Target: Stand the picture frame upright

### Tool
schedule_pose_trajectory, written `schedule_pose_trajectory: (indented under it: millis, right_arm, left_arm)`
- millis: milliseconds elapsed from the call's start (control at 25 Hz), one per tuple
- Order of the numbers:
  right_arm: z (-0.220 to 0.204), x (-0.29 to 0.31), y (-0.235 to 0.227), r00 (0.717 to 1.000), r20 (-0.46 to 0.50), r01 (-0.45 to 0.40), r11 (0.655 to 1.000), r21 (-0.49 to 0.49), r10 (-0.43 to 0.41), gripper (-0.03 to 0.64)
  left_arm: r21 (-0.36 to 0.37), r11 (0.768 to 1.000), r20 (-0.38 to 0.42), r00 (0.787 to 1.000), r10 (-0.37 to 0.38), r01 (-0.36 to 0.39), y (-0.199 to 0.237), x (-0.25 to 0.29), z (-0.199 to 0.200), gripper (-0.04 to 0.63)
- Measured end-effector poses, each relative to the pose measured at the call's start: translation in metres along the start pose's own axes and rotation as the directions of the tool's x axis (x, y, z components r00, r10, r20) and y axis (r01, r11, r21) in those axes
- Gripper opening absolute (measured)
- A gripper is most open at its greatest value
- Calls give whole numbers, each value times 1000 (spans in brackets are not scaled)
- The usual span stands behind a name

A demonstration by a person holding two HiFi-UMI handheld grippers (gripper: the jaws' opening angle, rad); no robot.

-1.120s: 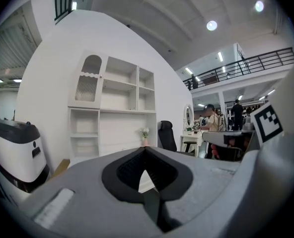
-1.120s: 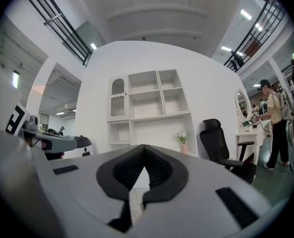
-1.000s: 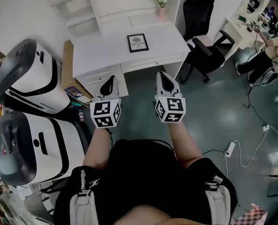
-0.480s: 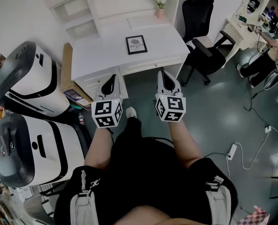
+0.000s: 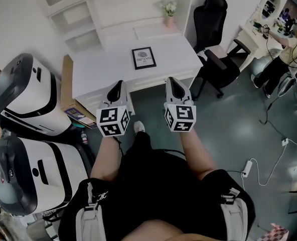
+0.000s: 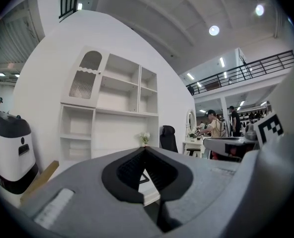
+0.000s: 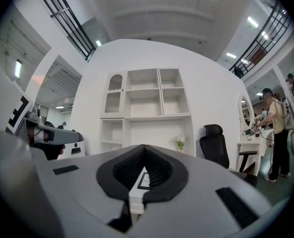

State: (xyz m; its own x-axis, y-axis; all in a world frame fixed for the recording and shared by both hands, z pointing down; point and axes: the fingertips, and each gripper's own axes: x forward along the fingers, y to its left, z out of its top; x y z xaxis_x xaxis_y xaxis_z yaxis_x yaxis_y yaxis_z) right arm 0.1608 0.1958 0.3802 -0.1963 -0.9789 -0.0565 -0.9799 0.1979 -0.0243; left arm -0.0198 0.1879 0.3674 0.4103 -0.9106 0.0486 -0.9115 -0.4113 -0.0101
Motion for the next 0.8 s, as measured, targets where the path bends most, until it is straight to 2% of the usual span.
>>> schedule_pose_trajectory:
  millis: [240, 560, 800]
  right_arm:
    - [-12, 56, -8, 999, -34, -17, 997, 75, 19, 0]
    - [-23, 163, -33, 996, -82, 30, 999, 20, -28, 0]
    - [-25, 244, -45, 992, -114, 54, 998, 16, -51, 0]
  left_arm:
    - [-15, 1000, -32, 999, -15, 15, 28, 56, -11, 15]
    - [-23, 997, -95, 993, -71, 69, 65, 161, -14, 15]
    - [-52, 991, -127, 984, -126, 120, 95, 243, -14, 15]
